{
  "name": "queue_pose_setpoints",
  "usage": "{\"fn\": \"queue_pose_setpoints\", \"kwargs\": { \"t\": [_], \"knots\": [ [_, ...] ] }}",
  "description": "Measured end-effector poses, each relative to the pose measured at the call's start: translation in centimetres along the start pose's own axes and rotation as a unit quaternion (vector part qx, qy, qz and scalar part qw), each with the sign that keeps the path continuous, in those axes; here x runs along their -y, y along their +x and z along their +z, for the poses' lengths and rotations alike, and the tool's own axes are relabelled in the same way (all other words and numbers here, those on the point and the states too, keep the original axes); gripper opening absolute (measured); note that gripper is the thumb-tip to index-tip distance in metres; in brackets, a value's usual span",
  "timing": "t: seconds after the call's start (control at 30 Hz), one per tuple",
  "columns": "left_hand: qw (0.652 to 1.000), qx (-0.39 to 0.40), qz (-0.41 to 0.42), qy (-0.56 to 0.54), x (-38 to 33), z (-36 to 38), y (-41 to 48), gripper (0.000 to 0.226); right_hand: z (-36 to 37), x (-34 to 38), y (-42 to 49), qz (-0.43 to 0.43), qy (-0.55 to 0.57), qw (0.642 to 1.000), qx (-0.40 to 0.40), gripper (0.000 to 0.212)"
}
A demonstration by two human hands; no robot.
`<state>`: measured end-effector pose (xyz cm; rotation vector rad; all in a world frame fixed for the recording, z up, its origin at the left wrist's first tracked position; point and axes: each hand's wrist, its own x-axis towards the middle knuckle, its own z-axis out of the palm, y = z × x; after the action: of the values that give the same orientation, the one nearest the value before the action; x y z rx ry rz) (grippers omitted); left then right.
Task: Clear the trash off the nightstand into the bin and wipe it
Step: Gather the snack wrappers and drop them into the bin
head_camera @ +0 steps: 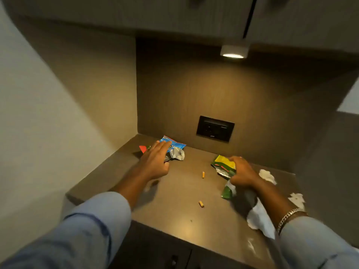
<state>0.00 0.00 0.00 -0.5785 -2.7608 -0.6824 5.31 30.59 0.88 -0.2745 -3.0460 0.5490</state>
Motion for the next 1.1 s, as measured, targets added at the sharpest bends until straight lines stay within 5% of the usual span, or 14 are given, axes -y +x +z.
{"fn": "queue_pose_setpoints", "kwargs": {
  "t": [0.17, 0.3, 0.47, 0.6, 0.77, 0.93, 1.1],
  "knots": [
    [0.981, 0.13, -0.105, 0.095, 2.3, 5.0, 5.9, 0.085, 2.3, -3.2, 6.2, 0.042, -0.088, 0.987, 0.124, 0.066],
    [0.972, 0.15, -0.133, 0.124, 4.6, 5.6, 7.7, 0.058, 3.1, -3.2, 8.3, -0.009, -0.173, 0.981, 0.084, 0.032],
    [0.977, 0.055, -0.125, 0.162, 4.5, 5.6, 7.2, 0.028, 3.9, -2.7, 7.6, -0.037, -0.196, 0.98, -0.012, 0.017],
    [0.982, -0.016, -0.179, 0.066, 3.3, 3.0, 5.3, 0.03, 1.6, -1.6, 6.1, -0.023, -0.013, 0.996, -0.083, 0.024],
    [0.974, -0.132, -0.127, -0.136, -2.9, -2.3, 1.4, 0.028, -2.3, 3.7, -0.5, -0.088, 0.211, 0.954, -0.194, 0.033],
    [0.966, -0.098, -0.029, -0.236, -11.1, -5.7, -6.8, 0.009, -3.6, 8.1, -11.4, -0.087, 0.373, 0.906, -0.182, 0.03],
    [0.939, -0.032, -0.042, -0.341, -16.0, -5.8, -16.5, 0.036, -3.0, 8.6, -22.6, -0.065, 0.481, 0.855, -0.183, 0.028]
  ]
}}
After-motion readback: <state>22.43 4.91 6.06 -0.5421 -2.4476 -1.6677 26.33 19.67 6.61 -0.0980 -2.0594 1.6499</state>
